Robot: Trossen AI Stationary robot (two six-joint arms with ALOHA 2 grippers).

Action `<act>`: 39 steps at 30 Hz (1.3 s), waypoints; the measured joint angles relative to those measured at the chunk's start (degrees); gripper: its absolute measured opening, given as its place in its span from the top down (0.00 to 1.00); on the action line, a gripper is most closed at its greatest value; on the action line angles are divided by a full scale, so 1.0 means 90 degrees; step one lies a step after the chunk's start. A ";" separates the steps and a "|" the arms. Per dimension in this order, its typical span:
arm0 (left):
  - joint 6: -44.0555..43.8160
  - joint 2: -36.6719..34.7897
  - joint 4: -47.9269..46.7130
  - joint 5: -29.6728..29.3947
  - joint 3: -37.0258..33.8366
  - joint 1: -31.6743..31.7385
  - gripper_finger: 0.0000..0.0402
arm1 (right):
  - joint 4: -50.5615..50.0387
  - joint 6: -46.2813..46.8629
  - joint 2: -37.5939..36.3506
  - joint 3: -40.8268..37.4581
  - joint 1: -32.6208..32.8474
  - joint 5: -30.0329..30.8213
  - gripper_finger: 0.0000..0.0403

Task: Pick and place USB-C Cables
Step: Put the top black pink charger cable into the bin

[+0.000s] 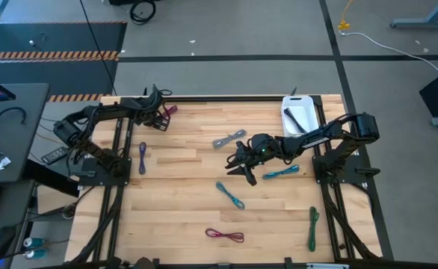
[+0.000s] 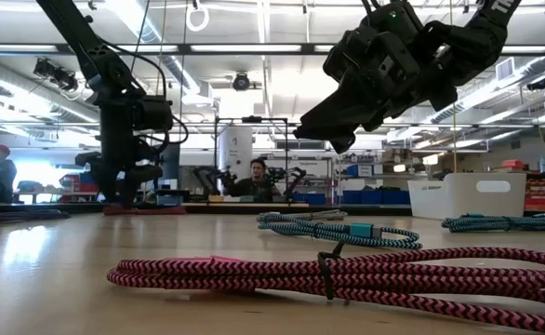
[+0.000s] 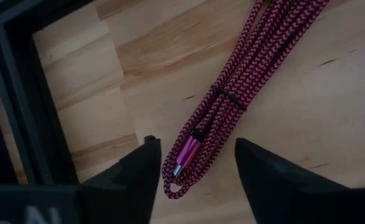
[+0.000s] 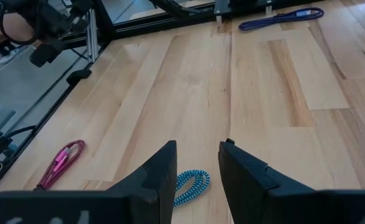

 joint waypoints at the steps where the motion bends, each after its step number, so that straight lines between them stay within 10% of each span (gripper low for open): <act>1: 0.0020 0.0000 -0.0008 0.0003 0.0001 0.0000 0.52 | 0.0000 -0.0001 0.0000 0.0000 0.0000 0.0000 0.69; 8: 0.0011 0.0032 0.0094 -0.0023 0.0001 0.0000 0.66 | -0.0002 0.0000 0.0000 0.0002 0.0000 0.0000 0.69; 22: 0.0137 0.0140 0.0157 0.0180 -0.0001 -0.0045 0.44 | -0.0002 -0.0001 0.0000 0.0005 0.0000 -0.0002 0.69; 39: 0.0349 0.0384 0.0379 0.0528 0.0009 -0.0274 0.88 | -0.0058 0.0020 -0.0033 0.0005 -0.0003 -0.0005 0.70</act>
